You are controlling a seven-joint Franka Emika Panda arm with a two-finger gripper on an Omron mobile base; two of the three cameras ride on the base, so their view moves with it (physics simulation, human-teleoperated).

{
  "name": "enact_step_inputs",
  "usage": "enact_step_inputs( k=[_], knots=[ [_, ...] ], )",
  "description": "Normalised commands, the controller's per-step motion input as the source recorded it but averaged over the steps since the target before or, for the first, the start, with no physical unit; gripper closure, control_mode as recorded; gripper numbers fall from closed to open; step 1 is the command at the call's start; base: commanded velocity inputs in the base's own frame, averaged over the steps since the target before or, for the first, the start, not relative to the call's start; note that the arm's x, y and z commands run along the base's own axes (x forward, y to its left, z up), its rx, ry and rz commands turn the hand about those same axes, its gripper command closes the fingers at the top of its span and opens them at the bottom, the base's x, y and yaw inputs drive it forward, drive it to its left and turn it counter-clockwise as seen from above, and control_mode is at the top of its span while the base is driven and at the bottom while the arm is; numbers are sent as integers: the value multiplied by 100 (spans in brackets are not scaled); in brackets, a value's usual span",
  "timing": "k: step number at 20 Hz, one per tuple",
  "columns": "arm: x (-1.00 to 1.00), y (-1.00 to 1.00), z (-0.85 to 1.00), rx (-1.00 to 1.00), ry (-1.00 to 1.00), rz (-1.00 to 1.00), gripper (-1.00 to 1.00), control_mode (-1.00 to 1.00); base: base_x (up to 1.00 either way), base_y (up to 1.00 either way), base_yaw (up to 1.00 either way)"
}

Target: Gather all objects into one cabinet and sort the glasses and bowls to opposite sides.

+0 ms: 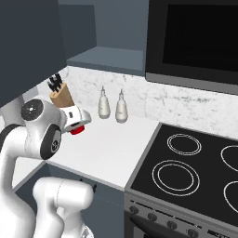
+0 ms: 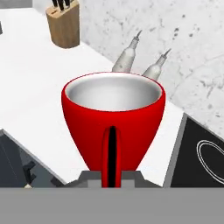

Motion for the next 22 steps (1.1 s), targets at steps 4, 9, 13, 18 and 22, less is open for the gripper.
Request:
enact_step_inputs(
  k=[4, 9, 13, 18, 22],
  knots=[
    [-81, -3, -38, 10, 44, 0, 100, -100, 0, 0, 0],
    [-46, -1, -74, 7, 5, 0, 100, -100, 0, 0, 0],
    [-49, 0, -100, 3, -21, 0, 100, -100, 0, 0, 0],
    [-76, 0, -100, 6, -25, 0, 100, -100, 0, 0, 0],
    [-95, 0, -100, 6, -24, 0, 100, -100, 0, 0, 0]
  ],
)
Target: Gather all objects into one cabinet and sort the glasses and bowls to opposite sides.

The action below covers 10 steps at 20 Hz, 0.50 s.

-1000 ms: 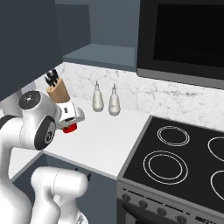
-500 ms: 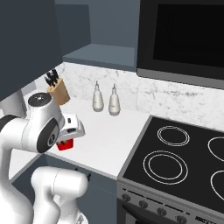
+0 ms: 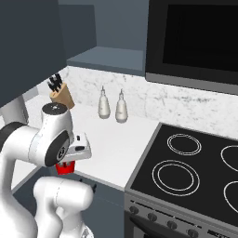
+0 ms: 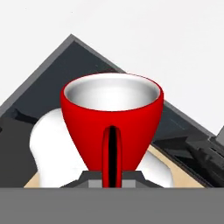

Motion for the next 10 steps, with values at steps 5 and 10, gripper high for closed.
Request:
enact_step_inputs(
  k=[5, 10],
  knots=[
    [0, 0, 0, 0, 0, 0, 100, 100, -100, 2, 0],
    [0, 0, 0, 0, 0, 0, 100, 100, -100, 14, 0]
  ],
)
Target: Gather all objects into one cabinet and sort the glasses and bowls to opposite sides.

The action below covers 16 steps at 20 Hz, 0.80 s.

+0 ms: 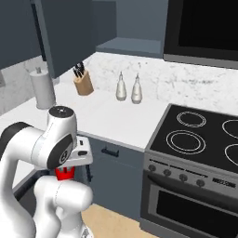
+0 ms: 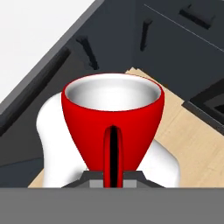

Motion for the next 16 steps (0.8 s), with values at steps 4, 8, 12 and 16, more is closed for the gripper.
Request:
enact_step_inputs(
  k=[4, 8, 12, 16],
  knots=[
    [0, 0, 0, 0, 0, 0, 100, 100, -100, 6, 0],
    [0, 0, 0, 0, 0, 0, 100, 100, -100, 0, 0],
    [0, 0, 0, 0, 0, 0, 100, 100, -100, -7, 0],
    [0, 0, 0, 0, 0, 0, 100, 100, -100, -47, 0]
  ],
)
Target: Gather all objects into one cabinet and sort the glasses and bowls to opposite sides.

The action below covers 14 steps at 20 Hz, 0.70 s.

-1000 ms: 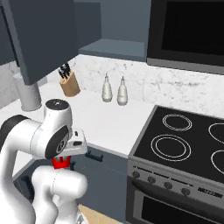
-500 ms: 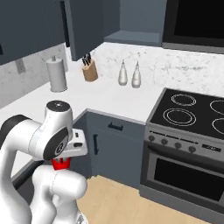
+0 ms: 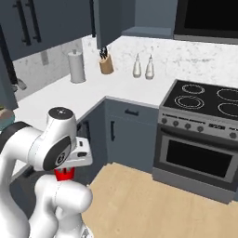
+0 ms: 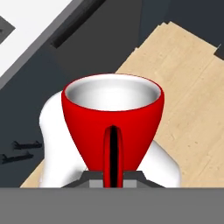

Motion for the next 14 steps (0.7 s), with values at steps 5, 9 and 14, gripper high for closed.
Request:
enact_step_inputs(
  k=[5, 9, 14],
  knots=[
    [0, 0, 0, 0, 0, 0, 100, 100, -100, -65, 0],
    [0, 0, 0, 0, 0, 0, 100, 100, -100, 3, 0],
    [0, 0, 0, 0, 0, 0, 100, 100, -100, 62, 9]
  ],
)
